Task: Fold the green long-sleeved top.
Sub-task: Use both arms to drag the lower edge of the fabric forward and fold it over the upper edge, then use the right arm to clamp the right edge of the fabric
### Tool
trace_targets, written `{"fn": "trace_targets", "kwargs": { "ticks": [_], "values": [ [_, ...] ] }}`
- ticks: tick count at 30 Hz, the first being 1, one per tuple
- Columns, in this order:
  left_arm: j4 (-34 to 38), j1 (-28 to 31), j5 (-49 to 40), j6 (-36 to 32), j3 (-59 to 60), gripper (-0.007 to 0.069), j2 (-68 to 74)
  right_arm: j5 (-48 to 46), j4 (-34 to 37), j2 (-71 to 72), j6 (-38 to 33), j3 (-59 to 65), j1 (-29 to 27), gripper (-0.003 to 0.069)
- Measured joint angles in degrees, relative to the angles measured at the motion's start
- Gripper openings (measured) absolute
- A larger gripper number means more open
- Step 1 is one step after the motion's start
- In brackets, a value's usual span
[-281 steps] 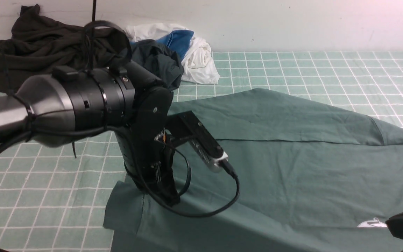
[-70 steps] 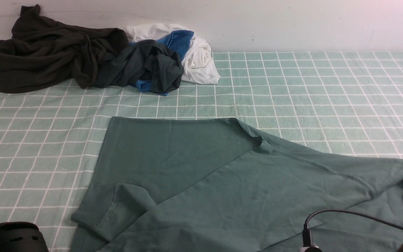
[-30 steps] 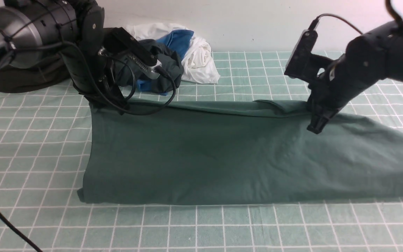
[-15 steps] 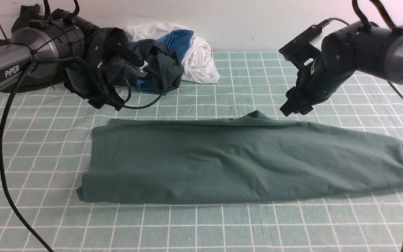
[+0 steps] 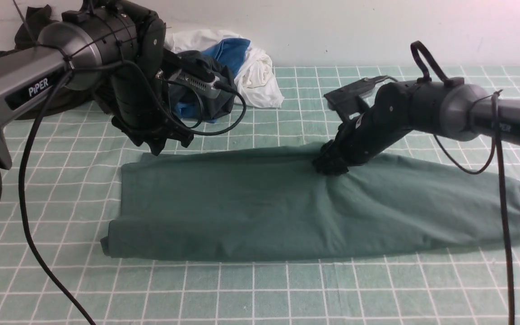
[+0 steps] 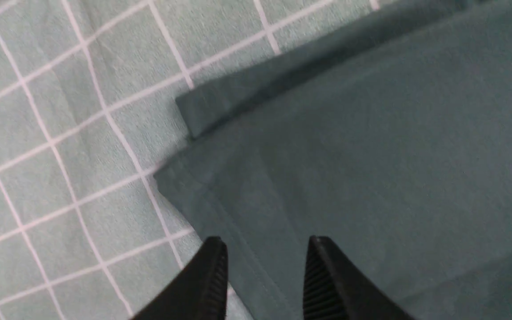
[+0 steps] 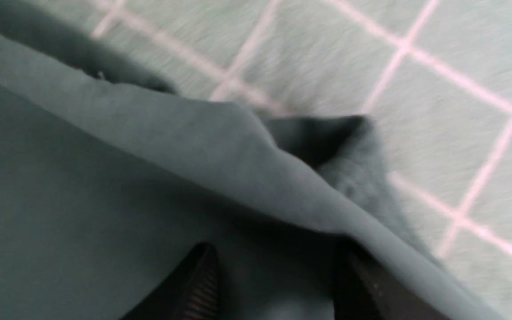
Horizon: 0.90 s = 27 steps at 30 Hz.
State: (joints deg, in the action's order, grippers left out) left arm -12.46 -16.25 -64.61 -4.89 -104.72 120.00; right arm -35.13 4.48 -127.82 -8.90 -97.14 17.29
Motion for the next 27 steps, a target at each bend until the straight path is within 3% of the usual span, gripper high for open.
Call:
{"fn": "trace_targets", "kwargs": {
  "ticks": [2,5,9,12,19,27],
  "values": [
    [0.1,-0.4,-1.0,0.0,0.0,0.0171,-0.1,-0.6,-1.3,0.1,1.9,-0.9,-1.2,0.0337],
    [1.1,-1.4,-4.6,0.0,0.3,0.0088,-0.9,-10.1,-5.7,2.3,6.2,-4.6,-5.8,0.0337],
    [5.8,-2.5,-4.6,-1.9,5.9,0.0022,-3.2,-21.9,-6.9,9.0,5.9,-4.9,-10.8,0.0337],
    [7.9,-2.8,-4.1,-2.7,13.7,0.0005,-5.2,-25.2,-6.9,15.3,4.9,-1.3,-14.3,0.0337],
    [8.0,-1.5,6.4,-2.6,29.9,0.0001,-8.3,-23.9,-6.7,30.0,5.1,15.7,-23.2,0.0337],
    [8.6,-1.4,12.2,-2.6,34.6,-0.0001,-10.0,-19.6,-6.0,28.8,8.2,24.9,-30.7,0.0383]
  ]
}}
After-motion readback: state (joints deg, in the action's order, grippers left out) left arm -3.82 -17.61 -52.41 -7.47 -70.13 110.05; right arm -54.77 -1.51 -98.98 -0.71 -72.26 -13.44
